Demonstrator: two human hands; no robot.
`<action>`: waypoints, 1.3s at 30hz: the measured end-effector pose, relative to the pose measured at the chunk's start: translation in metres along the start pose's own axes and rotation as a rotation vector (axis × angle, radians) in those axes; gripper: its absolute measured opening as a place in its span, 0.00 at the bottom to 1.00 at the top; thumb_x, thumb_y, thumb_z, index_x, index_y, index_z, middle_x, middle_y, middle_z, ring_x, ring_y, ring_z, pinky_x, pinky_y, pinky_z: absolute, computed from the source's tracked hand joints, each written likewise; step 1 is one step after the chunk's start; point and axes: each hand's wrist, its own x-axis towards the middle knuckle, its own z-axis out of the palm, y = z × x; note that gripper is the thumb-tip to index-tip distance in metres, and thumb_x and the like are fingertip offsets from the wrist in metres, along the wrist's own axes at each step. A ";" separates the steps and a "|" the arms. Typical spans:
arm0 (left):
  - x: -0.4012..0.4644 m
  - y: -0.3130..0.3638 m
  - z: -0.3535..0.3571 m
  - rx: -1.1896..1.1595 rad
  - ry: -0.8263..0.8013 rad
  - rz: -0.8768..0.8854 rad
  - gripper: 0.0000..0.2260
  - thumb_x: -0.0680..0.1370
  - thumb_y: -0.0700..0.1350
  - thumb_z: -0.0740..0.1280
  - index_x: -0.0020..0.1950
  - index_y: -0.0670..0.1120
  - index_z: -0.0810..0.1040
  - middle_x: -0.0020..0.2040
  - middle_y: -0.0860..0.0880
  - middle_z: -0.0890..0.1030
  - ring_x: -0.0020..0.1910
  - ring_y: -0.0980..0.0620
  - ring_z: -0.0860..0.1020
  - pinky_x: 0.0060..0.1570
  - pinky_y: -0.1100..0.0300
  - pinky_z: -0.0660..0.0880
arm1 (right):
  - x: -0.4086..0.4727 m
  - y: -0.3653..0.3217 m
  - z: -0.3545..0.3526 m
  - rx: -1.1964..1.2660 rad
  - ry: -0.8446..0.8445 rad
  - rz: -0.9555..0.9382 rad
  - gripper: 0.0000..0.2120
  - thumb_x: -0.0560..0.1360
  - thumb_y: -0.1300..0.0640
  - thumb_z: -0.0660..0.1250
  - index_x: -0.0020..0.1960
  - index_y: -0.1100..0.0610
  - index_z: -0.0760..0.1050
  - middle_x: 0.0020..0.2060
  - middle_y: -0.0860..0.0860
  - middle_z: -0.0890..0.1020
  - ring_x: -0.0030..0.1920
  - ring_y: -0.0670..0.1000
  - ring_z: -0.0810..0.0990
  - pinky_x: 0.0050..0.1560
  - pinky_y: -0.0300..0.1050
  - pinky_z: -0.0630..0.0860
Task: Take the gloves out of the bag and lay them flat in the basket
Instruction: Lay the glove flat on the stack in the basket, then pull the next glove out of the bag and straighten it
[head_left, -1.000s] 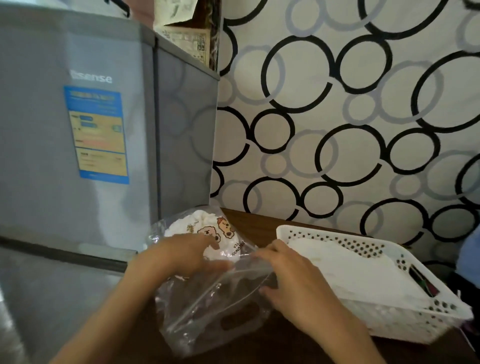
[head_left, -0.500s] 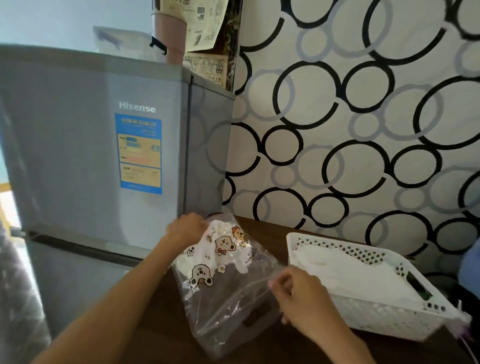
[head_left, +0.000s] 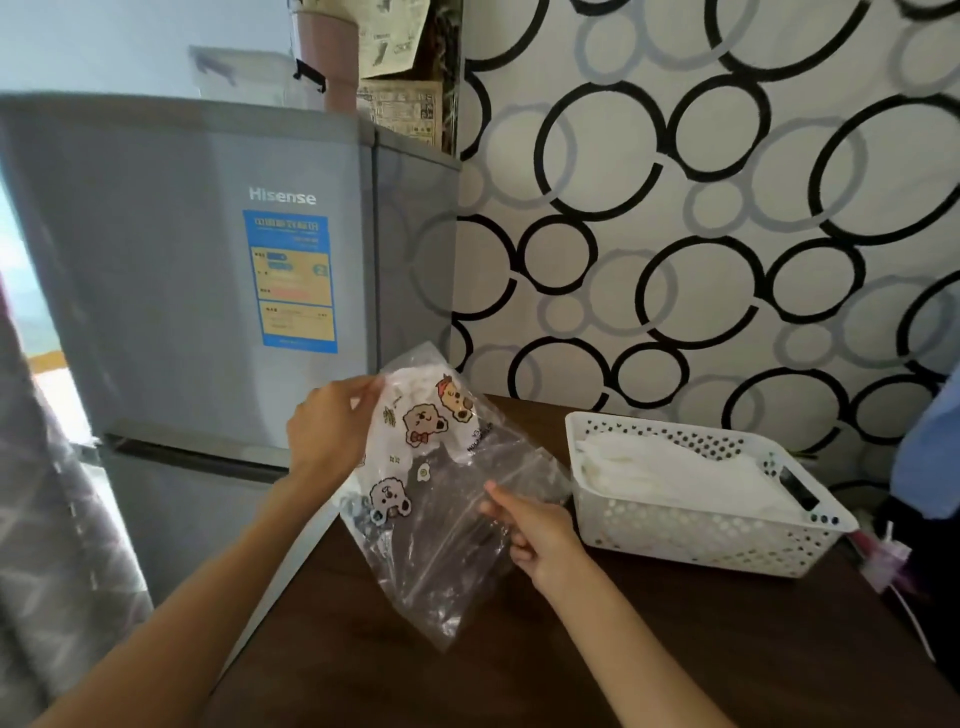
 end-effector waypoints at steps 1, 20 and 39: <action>0.003 0.003 -0.006 0.023 0.002 -0.005 0.16 0.81 0.55 0.60 0.60 0.50 0.81 0.56 0.47 0.83 0.55 0.42 0.80 0.56 0.47 0.76 | -0.004 -0.002 -0.002 0.004 -0.014 -0.029 0.15 0.70 0.54 0.74 0.56 0.56 0.79 0.43 0.52 0.83 0.22 0.42 0.65 0.18 0.31 0.61; 0.006 0.040 -0.004 0.282 0.372 0.699 0.14 0.82 0.47 0.58 0.45 0.44 0.80 0.40 0.48 0.82 0.42 0.45 0.79 0.59 0.53 0.63 | -0.031 -0.007 -0.032 0.195 -0.163 0.053 0.05 0.74 0.62 0.69 0.49 0.63 0.77 0.38 0.56 0.80 0.36 0.51 0.79 0.33 0.40 0.79; 0.004 0.019 0.023 0.405 -0.219 0.155 0.26 0.78 0.63 0.57 0.70 0.50 0.67 0.71 0.48 0.69 0.70 0.44 0.66 0.71 0.42 0.58 | -0.035 -0.001 -0.029 0.474 -0.054 0.125 0.09 0.71 0.67 0.70 0.51 0.64 0.77 0.45 0.61 0.82 0.43 0.54 0.82 0.30 0.43 0.82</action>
